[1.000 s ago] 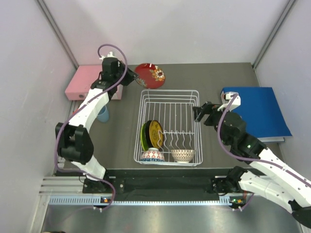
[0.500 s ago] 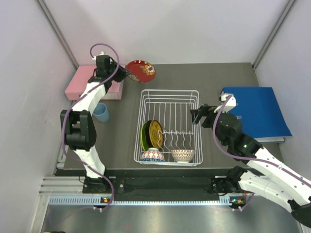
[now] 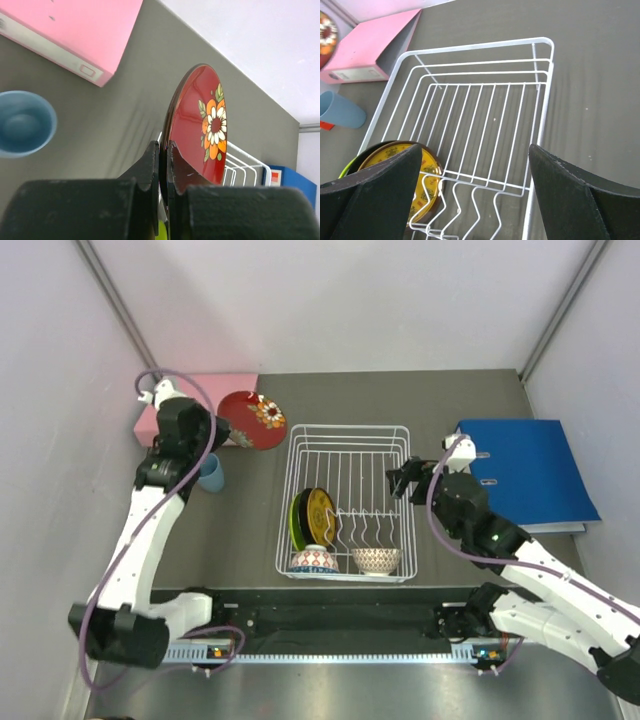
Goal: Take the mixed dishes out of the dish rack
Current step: Place the plate at the center of the board, then pick up the plate from the dish rack, then place the plate at the center of the board.
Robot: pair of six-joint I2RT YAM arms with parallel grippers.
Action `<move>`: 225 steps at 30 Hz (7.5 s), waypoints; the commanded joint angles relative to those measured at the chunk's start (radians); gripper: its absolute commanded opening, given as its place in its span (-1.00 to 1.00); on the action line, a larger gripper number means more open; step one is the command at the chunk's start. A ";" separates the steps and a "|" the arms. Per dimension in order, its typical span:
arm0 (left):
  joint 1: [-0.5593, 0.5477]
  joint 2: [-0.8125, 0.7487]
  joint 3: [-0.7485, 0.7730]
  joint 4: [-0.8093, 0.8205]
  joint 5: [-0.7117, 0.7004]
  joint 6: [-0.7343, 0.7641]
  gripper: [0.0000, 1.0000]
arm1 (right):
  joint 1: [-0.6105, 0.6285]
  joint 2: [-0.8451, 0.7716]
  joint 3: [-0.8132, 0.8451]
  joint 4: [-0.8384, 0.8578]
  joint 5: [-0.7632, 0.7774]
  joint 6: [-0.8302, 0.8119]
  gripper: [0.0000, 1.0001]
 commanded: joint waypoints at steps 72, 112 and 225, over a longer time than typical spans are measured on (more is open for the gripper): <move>-0.291 0.545 0.571 0.137 -0.070 0.146 0.97 | -0.041 0.066 0.008 0.072 -0.034 -0.001 0.96; -1.110 0.367 0.098 -0.656 -0.821 -0.401 -0.03 | -0.044 -0.040 -0.081 0.002 -0.039 0.035 0.95; -0.203 1.405 1.182 -0.024 0.411 -0.207 -1.00 | -0.056 -0.071 -0.070 0.003 0.010 -0.013 0.95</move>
